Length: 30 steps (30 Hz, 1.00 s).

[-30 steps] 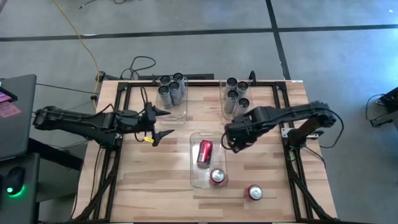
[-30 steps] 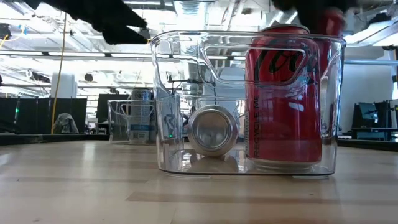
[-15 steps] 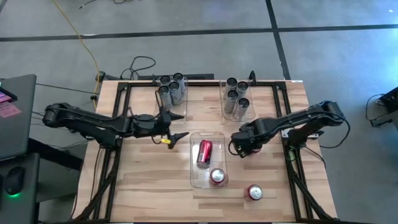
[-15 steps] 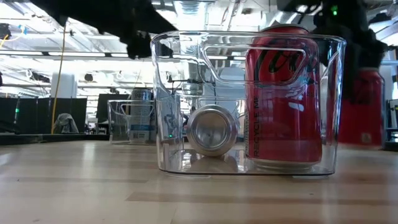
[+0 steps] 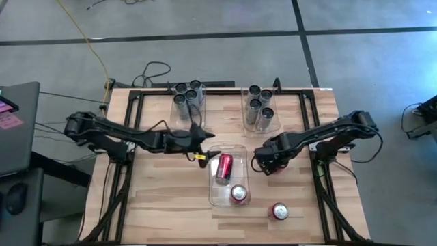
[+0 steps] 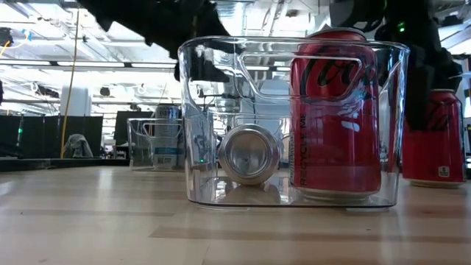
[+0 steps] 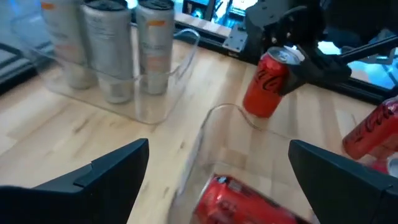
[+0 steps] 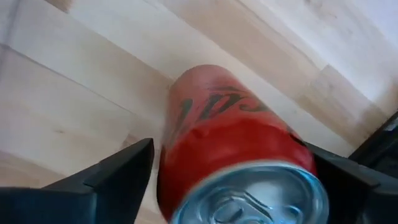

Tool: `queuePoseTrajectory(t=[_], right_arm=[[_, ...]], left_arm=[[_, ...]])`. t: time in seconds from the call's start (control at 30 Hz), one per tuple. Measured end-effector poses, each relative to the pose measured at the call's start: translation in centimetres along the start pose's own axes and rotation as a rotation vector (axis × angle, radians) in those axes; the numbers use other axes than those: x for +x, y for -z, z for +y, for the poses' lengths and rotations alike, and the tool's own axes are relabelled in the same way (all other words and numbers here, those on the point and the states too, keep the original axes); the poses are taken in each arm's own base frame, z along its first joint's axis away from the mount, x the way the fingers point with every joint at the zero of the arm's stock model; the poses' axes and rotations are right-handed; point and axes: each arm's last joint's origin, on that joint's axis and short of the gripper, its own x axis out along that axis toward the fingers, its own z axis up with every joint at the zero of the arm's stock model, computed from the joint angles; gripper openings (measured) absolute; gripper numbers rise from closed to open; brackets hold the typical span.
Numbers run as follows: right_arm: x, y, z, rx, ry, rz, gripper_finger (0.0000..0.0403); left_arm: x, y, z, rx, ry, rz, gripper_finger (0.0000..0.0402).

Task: Sort soda cans
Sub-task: Remove the red soda can from the center transparent bin, then adjust the red soda cans in the center transparent bin

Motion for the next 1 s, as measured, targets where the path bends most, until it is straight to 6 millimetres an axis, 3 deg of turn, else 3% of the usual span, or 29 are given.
queuePoseTrajectory(t=[0.23,0.5,0.83,1.0], right_arm=[[-0.4,0.8,0.1,0.028,0.011,-0.106,0.0376],[-2.8,2.5,-1.0,0.084,-0.051,-0.375,0.0366],[-5.3,5.2,-2.6,0.039,-0.162,-0.618,0.0366],[-5.5,6.2,-2.7,-0.01,-0.166,-0.69,0.0365]], left_arm=[[1.9,-0.6,-1.1,-0.113,-0.029,0.199,0.038],[4.8,-2.2,-2.8,-0.214,-0.079,0.385,0.038],[7.6,-1.9,-3.9,-0.473,-0.126,0.755,0.038],[8.8,-2.4,-4.5,-0.527,-0.154,0.781,0.038]])
